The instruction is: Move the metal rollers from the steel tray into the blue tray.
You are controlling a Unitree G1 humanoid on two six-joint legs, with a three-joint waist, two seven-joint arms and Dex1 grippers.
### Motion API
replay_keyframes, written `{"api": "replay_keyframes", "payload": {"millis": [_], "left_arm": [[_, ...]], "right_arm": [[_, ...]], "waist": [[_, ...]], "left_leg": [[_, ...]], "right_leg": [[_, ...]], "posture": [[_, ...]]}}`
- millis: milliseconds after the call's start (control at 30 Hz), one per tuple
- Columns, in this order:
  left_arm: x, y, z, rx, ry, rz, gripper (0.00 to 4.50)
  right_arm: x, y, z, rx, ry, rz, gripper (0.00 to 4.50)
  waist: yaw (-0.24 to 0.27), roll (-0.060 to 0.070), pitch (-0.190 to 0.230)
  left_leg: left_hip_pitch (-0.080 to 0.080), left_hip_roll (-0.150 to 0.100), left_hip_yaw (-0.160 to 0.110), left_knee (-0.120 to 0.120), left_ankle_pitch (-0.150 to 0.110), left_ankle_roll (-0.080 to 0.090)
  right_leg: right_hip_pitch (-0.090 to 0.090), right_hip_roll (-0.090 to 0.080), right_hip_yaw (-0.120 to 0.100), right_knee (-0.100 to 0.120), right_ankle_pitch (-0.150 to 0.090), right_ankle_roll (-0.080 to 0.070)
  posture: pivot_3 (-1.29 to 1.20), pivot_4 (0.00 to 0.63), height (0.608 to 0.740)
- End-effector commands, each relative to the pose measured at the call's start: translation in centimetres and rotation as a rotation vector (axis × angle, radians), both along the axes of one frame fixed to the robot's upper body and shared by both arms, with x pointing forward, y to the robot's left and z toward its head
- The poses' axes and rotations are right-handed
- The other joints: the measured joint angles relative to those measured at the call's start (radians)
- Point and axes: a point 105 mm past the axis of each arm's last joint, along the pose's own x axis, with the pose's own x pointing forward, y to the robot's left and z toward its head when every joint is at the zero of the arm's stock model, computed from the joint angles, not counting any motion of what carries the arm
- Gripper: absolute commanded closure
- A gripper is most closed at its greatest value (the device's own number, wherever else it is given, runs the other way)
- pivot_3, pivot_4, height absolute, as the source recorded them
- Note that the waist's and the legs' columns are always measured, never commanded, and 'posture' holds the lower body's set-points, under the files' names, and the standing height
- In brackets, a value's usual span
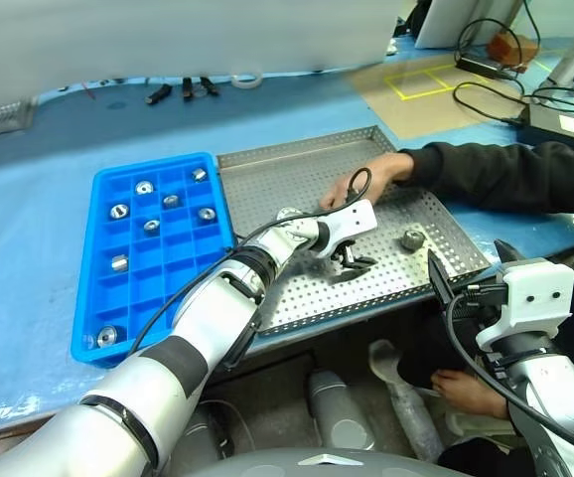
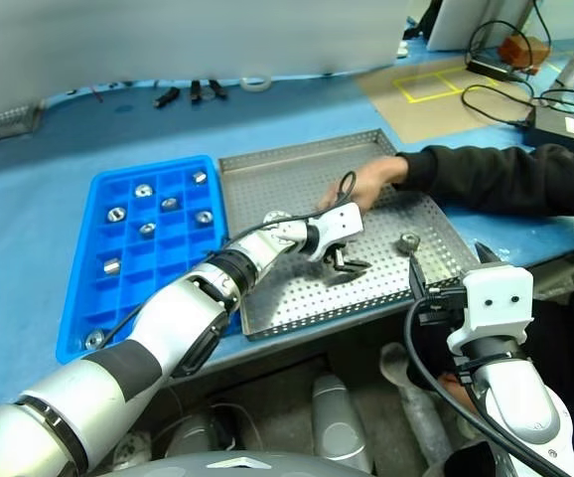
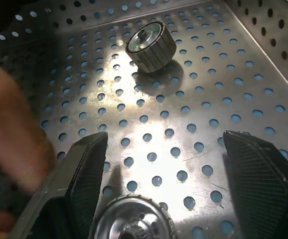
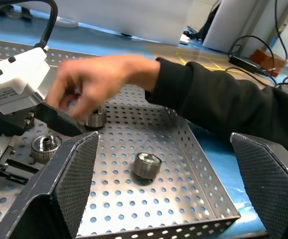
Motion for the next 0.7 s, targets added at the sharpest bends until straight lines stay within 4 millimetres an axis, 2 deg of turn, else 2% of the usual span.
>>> {"api": "replay_keyframes", "payload": {"millis": [33, 200, 333, 433, 700], "left_arm": [[-0.6, -2.0, 1.8, -0.088, -0.003, -0.022, 0.61], [-0.4, -1.2, 3.2, -0.186, 0.047, -0.054, 0.61], [-0.2, -0.4, 3.0, -0.173, 0.043, -0.054, 0.61], [0.1, -0.2, 3.3, -0.183, 0.041, -0.039, 0.61], [0.6, 0.6, 3.0, -0.175, 0.040, -0.018, 0.61]], "right_arm": [[-0.3, 0.7, 1.4, -0.012, -0.058, 0.027, 0.00], [0.0, 1.1, 1.3, -0.009, -0.047, 0.041, 0.00], [0.5, 1.4, 1.6, -0.014, -0.045, 0.063, 0.00], [0.8, 1.5, 1.7, -0.018, -0.041, 0.073, 0.00], [1.2, 1.8, 1.8, -0.017, -0.032, 0.097, 0.00]], "waist": [[-0.012, 0.000, 0.000], [-0.041, 0.000, 0.000], [-0.046, 0.000, 0.000], [-0.046, 0.000, 0.000], [-0.043, 0.000, 0.000]], "left_leg": [[0.000, -0.001, 0.000, 0.001, -0.001, 0.001], [0.000, -0.006, -0.003, 0.000, -0.004, 0.007], [0.000, -0.014, -0.002, 0.000, -0.007, 0.012], [-0.001, -0.017, -0.002, 0.001, -0.010, 0.016], [-0.002, -0.017, -0.002, 0.002, -0.012, 0.021]], "right_leg": [[0.001, -0.001, 0.000, -0.001, 0.000, 0.000], [0.012, -0.005, -0.003, -0.017, 0.001, 0.002], [0.014, -0.014, -0.006, -0.017, 0.004, -0.003], [0.017, -0.019, -0.008, -0.018, 0.003, -0.002], [0.020, -0.022, -0.010, -0.022, 0.004, -0.002]], "posture": [[-0.82, 0.150, 0.740], [-0.79, 0.150, 0.740], [-0.77, 0.150, 0.740], [-0.75, 0.150, 0.740], [-0.73, 0.150, 0.740]]}}
